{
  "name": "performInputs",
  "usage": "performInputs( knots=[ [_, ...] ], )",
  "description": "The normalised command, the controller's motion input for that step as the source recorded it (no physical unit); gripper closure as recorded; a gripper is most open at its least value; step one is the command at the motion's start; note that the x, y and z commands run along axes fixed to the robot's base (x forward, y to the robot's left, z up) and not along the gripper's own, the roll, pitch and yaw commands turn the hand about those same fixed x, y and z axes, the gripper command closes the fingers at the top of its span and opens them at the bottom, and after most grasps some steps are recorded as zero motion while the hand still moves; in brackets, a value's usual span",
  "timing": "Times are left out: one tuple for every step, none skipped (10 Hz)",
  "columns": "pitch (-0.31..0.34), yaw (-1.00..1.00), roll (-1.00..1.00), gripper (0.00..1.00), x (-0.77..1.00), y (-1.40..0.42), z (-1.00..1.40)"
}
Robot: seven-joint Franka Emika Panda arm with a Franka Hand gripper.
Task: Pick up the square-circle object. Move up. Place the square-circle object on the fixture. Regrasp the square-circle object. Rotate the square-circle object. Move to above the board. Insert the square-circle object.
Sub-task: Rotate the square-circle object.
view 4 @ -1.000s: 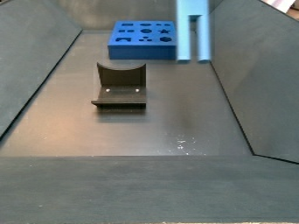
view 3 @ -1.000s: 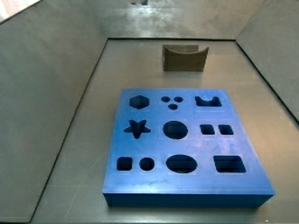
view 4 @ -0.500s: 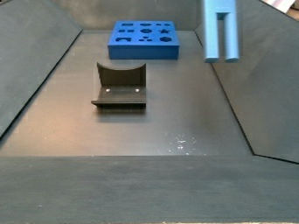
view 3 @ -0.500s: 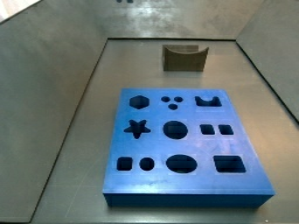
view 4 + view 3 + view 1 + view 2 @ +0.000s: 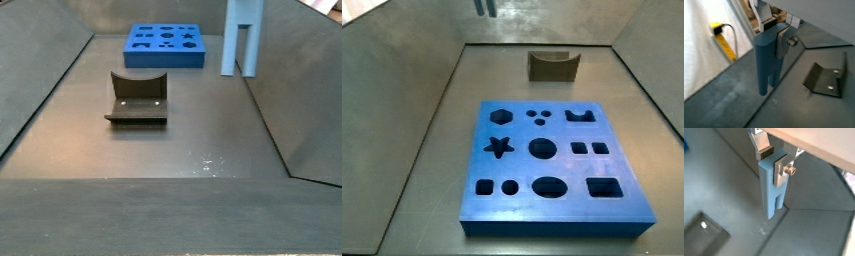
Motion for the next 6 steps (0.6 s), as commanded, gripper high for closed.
performInputs(
  knots=[
    [0.182, -0.54, -1.00, 1.00, -0.03, 0.02, 0.03],
    [0.216, -0.53, -1.00, 1.00, -0.01, 0.02, 0.02],
    [0.243, -0.52, -1.00, 1.00, -0.02, 0.02, 0.03],
    [0.260, -0.50, -1.00, 1.00, -0.03, 0.01, 0.04],
    [0.275, -0.48, -1.00, 1.00, -0.02, 0.01, 0.04],
    [0.300, -0.44, -1.00, 1.00, -0.01, 0.02, 0.04]
  ],
)
